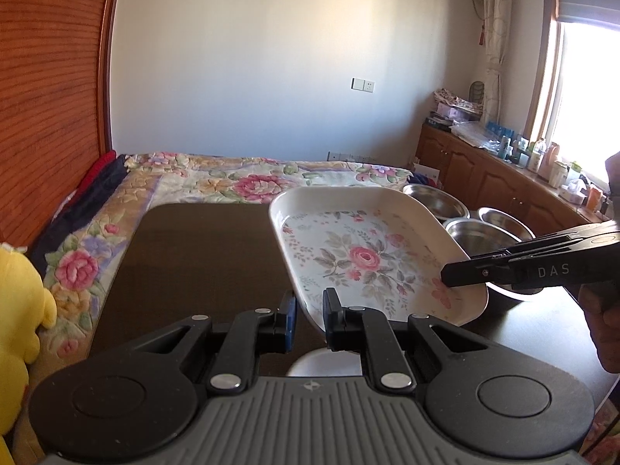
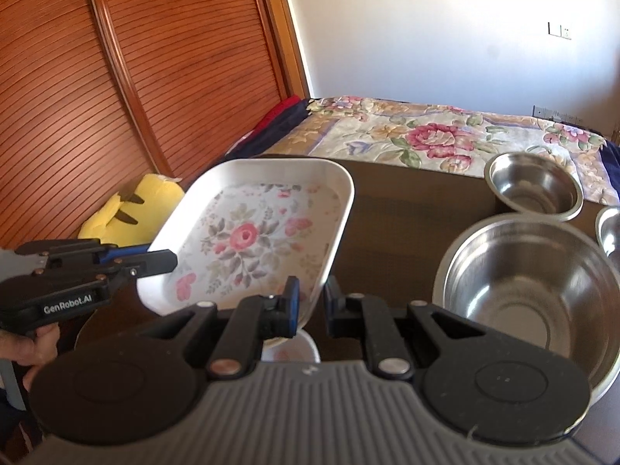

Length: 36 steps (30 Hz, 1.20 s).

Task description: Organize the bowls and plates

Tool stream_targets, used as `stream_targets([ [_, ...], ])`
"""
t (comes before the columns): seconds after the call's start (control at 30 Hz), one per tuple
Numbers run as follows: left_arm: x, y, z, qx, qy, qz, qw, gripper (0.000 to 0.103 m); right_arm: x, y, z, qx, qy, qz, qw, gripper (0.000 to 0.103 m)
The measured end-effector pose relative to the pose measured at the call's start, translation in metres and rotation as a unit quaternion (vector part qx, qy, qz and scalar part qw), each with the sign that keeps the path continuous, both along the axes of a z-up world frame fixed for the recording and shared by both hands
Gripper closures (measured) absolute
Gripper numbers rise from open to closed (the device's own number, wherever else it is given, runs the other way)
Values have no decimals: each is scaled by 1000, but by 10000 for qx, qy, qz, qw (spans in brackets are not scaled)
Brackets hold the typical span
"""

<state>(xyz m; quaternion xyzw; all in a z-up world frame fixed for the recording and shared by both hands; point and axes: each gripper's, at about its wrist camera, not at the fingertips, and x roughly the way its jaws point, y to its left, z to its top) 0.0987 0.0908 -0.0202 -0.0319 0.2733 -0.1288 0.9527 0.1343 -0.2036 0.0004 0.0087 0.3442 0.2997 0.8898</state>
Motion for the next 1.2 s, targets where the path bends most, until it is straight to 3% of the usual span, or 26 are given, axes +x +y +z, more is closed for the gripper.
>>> stream_targets([
  [0.6,-52,-6,-35,-60,150,40,9999,87,-42,-13,-28,25,-4,243,9997,88],
  [0.9,-67,-8,-48,-95,235,74,9997,87,-51,-21,-40,338,73,197,9992,88],
  [1.2,-75,-6,-48,-69,177,84,9998,87,-63,-26,-50,723,-227,-38,9971,88],
])
